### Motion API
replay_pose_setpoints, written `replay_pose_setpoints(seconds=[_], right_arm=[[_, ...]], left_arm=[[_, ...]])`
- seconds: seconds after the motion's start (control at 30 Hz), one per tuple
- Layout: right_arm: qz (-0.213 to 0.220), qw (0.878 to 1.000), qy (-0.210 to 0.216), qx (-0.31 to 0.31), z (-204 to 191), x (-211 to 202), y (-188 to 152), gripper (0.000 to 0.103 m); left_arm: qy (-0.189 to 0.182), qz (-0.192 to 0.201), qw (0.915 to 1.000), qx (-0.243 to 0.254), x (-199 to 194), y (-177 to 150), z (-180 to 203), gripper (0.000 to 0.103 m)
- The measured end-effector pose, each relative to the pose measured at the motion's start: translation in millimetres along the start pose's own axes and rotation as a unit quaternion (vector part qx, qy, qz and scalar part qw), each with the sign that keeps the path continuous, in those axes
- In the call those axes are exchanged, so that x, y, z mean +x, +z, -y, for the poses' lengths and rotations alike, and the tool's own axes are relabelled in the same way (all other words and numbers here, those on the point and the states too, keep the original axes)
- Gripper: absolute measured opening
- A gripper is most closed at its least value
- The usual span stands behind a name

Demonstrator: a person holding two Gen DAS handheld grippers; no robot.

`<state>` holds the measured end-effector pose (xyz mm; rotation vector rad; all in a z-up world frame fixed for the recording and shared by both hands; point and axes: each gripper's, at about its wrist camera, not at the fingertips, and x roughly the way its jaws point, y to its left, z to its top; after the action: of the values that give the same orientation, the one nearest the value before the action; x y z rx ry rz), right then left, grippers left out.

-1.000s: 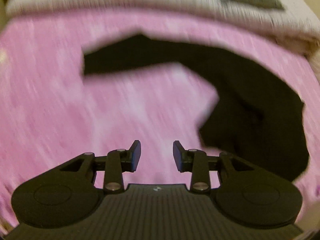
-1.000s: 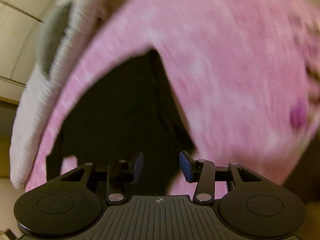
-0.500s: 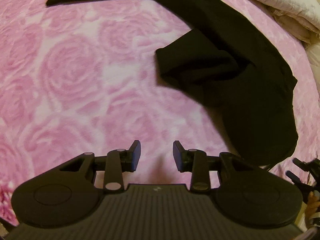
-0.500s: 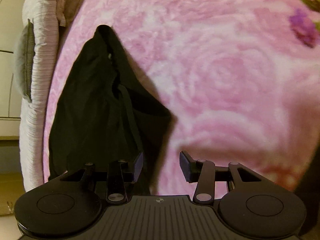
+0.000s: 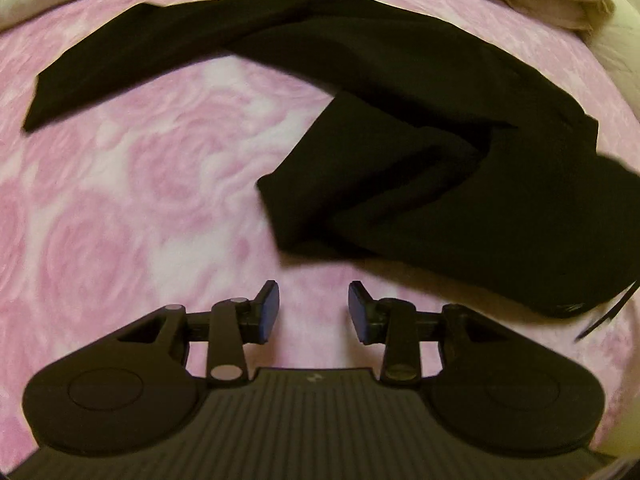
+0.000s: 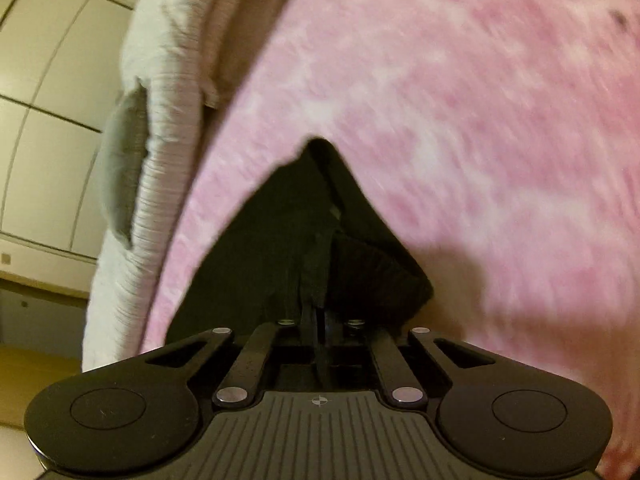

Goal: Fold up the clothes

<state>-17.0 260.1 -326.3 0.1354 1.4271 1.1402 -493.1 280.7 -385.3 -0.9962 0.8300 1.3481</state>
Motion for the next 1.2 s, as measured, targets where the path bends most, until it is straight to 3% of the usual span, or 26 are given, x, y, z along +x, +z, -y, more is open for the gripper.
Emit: replay_pose_setpoints(seconds=[0.17, 0.2, 0.27, 0.37, 0.57, 0.73, 0.77, 0.8, 0.87, 0.93, 0.97, 1.03, 1.1, 1.2], right_arm=[[0.017, 1.0, 0.005, -0.023, -22, 3, 20, 0.001], [0.02, 0.999, 0.005, -0.026, -26, 4, 24, 0.001], [0.026, 0.999, 0.005, -0.033, -34, 6, 30, 0.001], [0.038, 0.998, 0.014, -0.046, -48, 7, 40, 0.001], [0.066, 0.983, 0.094, -0.144, -104, -38, 49, 0.0], [0.052, 0.95, 0.175, -0.252, -150, -87, 44, 0.0], [0.056, 0.947, 0.18, -0.259, -157, -89, 43, 0.0], [0.06, 0.944, 0.184, -0.266, -163, -91, 42, 0.0], [0.071, 0.958, 0.147, -0.236, -169, -78, 45, 0.0], [0.056, 0.978, 0.061, -0.19, -164, -54, 51, 0.001], [0.034, 0.984, 0.041, -0.169, -154, -48, 49, 0.002], [-0.011, 0.992, 0.003, -0.127, -134, -37, 46, 0.022], [-0.042, 0.995, -0.023, -0.092, -108, -34, 38, 0.035], [-0.063, 0.995, -0.058, -0.052, -65, -42, 24, 0.038]], left_arm=[[0.024, 0.014, 0.9978, -0.061, 30, 16, -13, 0.028], [0.018, 0.02, 0.9975, -0.065, 27, 19, -16, 0.007], [-0.003, 0.037, 0.9974, -0.061, 14, 25, -20, 0.002], [-0.033, 0.064, 0.996, -0.054, -6, 35, -26, 0.002], [-0.07, 0.115, 0.9909, -0.01, -145, 38, -57, 0.004], [-0.026, 0.145, 0.988, 0.045, -262, 106, -94, 0.004], [-0.025, 0.146, 0.9878, 0.047, -275, 125, -100, 0.01], [-0.035, 0.141, 0.9885, 0.041, -275, 149, -106, 0.025], [-0.048, 0.108, 0.9929, 0.015, -249, 186, -113, 0.039], [-0.043, 0.059, 0.9971, -0.022, -213, 202, -112, 0.033], [-0.044, 0.037, 0.998, -0.026, -197, 199, -109, 0.031], [-0.036, -0.001, 0.999, -0.025, -172, 174, -100, 0.031], [-0.032, -0.038, 0.9979, -0.04, -150, 133, -96, 0.034], [-0.011, -0.082, 0.9908, -0.107, -121, 59, -106, 0.034]])
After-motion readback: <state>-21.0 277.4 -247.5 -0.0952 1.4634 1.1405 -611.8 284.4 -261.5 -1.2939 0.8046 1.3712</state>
